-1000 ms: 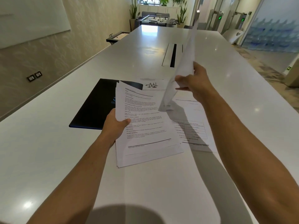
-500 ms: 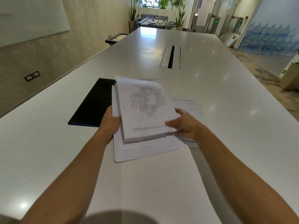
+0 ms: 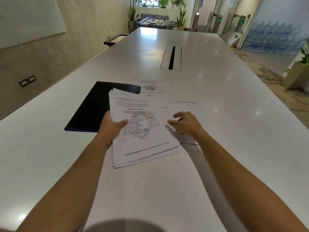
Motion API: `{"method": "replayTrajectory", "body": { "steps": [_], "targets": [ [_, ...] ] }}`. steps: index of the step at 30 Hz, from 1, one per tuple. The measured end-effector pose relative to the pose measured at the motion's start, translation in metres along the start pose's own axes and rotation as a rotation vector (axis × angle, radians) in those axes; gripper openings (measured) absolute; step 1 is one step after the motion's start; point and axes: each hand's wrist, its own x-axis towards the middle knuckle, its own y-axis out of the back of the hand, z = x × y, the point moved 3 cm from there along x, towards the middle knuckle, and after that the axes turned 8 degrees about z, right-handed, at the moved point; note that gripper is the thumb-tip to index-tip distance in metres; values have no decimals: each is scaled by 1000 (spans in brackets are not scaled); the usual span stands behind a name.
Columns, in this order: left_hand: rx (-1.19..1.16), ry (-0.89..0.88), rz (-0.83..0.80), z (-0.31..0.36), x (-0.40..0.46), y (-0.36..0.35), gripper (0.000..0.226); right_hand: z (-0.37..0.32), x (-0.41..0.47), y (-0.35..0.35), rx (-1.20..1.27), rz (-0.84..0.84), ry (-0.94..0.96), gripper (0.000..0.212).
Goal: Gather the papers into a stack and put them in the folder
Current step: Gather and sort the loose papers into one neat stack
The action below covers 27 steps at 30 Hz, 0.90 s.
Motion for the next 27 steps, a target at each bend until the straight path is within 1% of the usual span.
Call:
{"method": "replayTrajectory", "body": {
  "steps": [2,3,4,6,7,9,11,13,16,21,23,25,26,27],
  "targets": [
    [11,-15,3,0,1,0,54,17,15,20,-126,252,-72,53],
    [22,-20,5,-1,1,0,54,29,20,30,-223,336,-125,58],
    [31,-27,6,-1,1,0,54,41,24,37,-315,370,-191,65],
    [32,-36,6,-1,1,-1,55,60,28,46,-430,346,-309,81],
    [30,-38,6,-1,1,-1,56,65,31,48,-463,326,-337,87],
    [30,-40,4,0,1,-1,56,66,38,46,-505,299,-347,97],
    [38,-42,3,0,1,-1,57,58,45,40,-511,273,-330,100],
    [39,-44,2,0,0,-1,58,50,51,33,-484,267,-319,97],
    [34,-44,-5,2,-1,-1,59,44,56,27,-411,272,-328,86],
    [54,-47,-7,3,-1,-1,59,40,60,28,-217,235,-335,57],
    [52,-49,-8,4,-1,-1,60,40,62,28,-83,205,-338,50],
    [58,-53,-3,3,-2,-1,59,39,65,27,142,196,-346,44],
    [61,-53,-1,3,-2,-1,59,38,66,27,223,216,-346,44],
    [63,-52,-1,3,-2,-2,59,36,68,27,253,238,-334,48]
  ]
}}
